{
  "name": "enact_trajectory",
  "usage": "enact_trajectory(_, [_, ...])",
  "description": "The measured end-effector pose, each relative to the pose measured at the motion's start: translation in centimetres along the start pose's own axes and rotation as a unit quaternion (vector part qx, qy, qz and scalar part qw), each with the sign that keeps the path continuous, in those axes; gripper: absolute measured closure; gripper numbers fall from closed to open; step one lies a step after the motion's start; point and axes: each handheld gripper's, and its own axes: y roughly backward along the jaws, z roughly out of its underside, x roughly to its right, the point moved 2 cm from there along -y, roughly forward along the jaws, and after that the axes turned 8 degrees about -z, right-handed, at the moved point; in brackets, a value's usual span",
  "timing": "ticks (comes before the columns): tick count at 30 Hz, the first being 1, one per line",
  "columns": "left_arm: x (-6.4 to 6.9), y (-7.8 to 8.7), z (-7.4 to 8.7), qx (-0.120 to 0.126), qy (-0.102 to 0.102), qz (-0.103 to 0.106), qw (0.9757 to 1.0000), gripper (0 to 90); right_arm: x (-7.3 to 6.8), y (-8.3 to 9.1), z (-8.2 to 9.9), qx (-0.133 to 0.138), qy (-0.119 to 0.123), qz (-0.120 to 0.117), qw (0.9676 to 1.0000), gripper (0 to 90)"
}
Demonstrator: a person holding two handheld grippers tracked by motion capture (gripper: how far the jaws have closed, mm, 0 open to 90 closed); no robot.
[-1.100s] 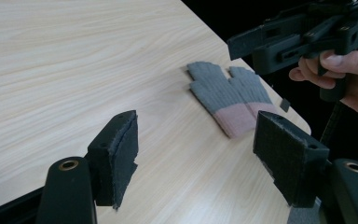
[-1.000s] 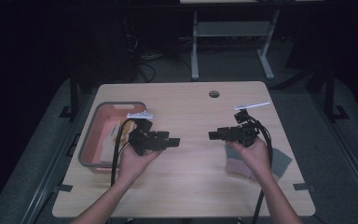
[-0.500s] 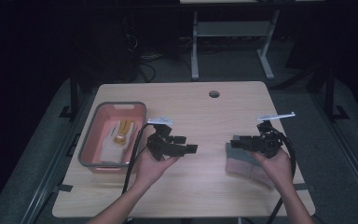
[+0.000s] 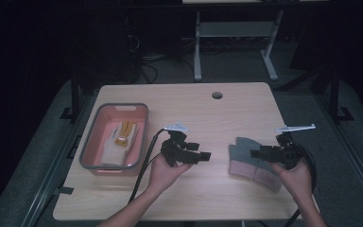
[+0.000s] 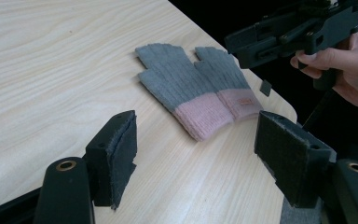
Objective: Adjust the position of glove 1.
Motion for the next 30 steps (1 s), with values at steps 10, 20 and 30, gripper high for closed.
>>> enact_trajectory(10, [0.4, -1.2, 0.3, -0.008, -0.004, 0.005, 1.0000, 29.6, 1.9, 0.2, 2.2, -0.007, -0.002, 0.043, 0.9991, 43.0])
enact_trajectory(20, [0.5, -1.5, 0.4, -0.011, -0.003, 0.007, 0.9999, 29.6, 3.5, 0.6, 4.1, -0.025, -0.010, 0.080, 0.9964, 43.1])
enact_trajectory(30, [0.5, -1.8, 0.8, -0.018, -0.006, 0.004, 0.9998, 29.7, 4.0, -0.4, 5.5, -0.052, 0.006, 0.127, 0.9905, 47.8])
